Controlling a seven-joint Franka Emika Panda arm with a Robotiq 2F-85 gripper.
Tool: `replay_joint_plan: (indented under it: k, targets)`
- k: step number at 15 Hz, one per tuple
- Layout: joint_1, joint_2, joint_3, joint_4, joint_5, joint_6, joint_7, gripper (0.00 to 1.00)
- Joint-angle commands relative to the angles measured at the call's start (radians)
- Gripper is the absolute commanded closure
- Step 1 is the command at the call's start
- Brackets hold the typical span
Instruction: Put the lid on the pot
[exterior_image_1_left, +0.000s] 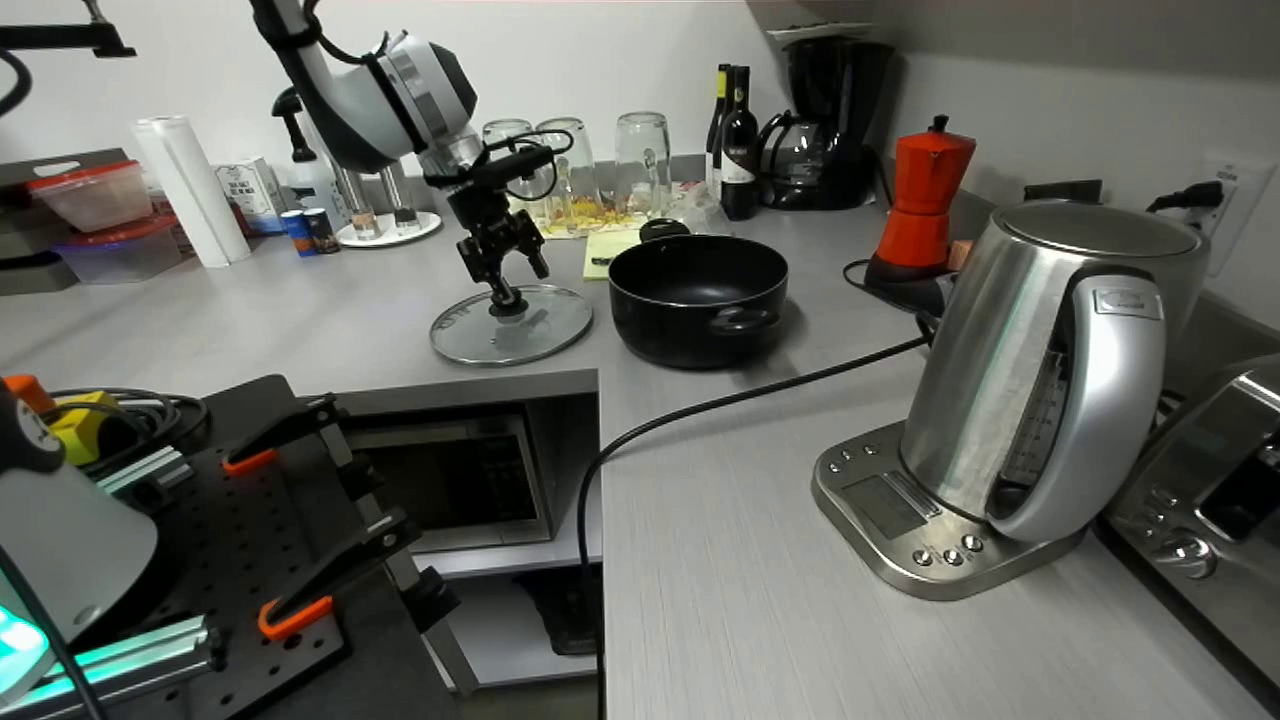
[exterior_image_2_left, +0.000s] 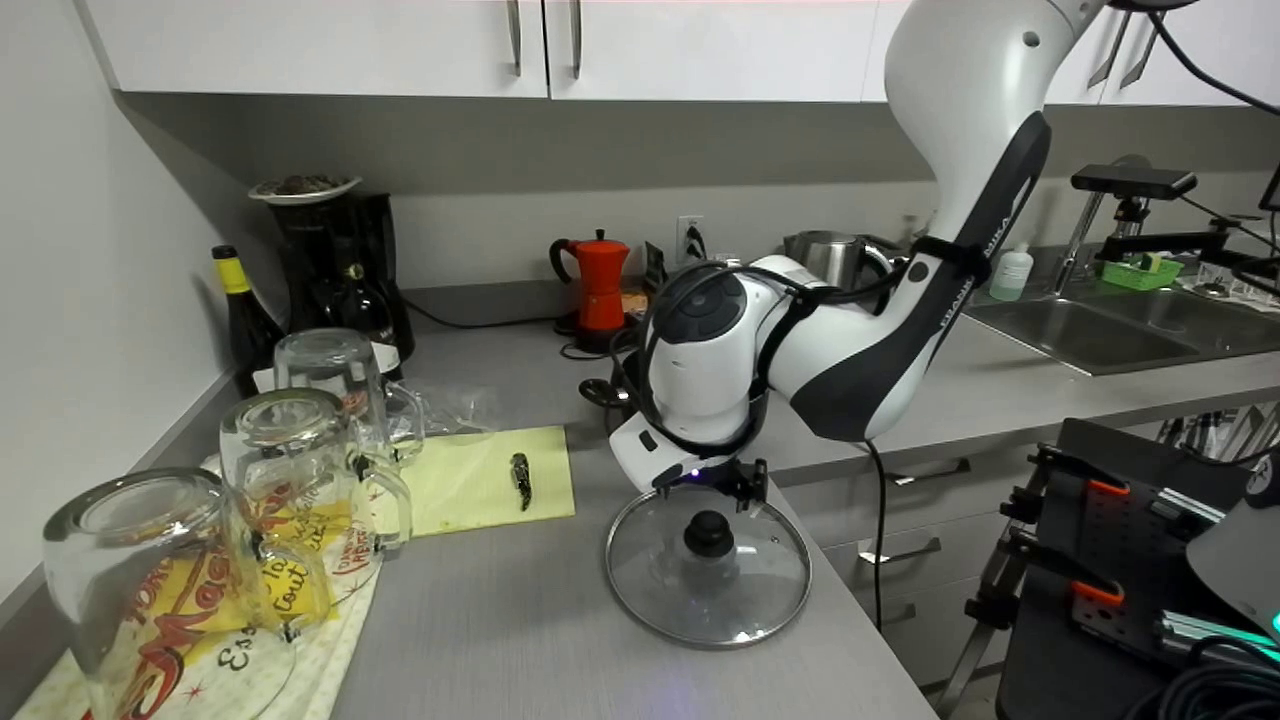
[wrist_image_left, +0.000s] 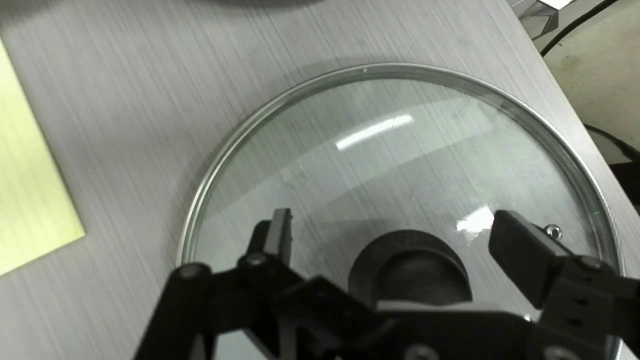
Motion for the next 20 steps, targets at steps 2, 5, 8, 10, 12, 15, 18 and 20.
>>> replay_joint_plan:
  k: [2, 5, 8, 10, 12, 15, 18, 20]
  targets:
    - [0.006, 0.010, 0.025, 0.018, 0.005, -0.041, -0.007, 0.00]
    - [0.002, 0.010, 0.038, 0.013, 0.017, -0.054, -0.013, 0.00]
    - [0.000, 0.012, 0.045, 0.006, 0.022, -0.061, -0.014, 0.00]
    - [-0.002, 0.017, 0.050, 0.006, 0.029, -0.063, -0.014, 0.00]
    - [-0.003, 0.023, 0.054, 0.008, 0.037, -0.064, -0.016, 0.00]
    - [-0.002, 0.033, 0.055, 0.011, 0.040, -0.065, -0.015, 0.00]
    - [-0.004, 0.036, 0.057, 0.013, 0.043, -0.063, -0.020, 0.33]
    - [-0.005, 0.037, 0.059, 0.015, 0.048, -0.063, -0.022, 0.47]
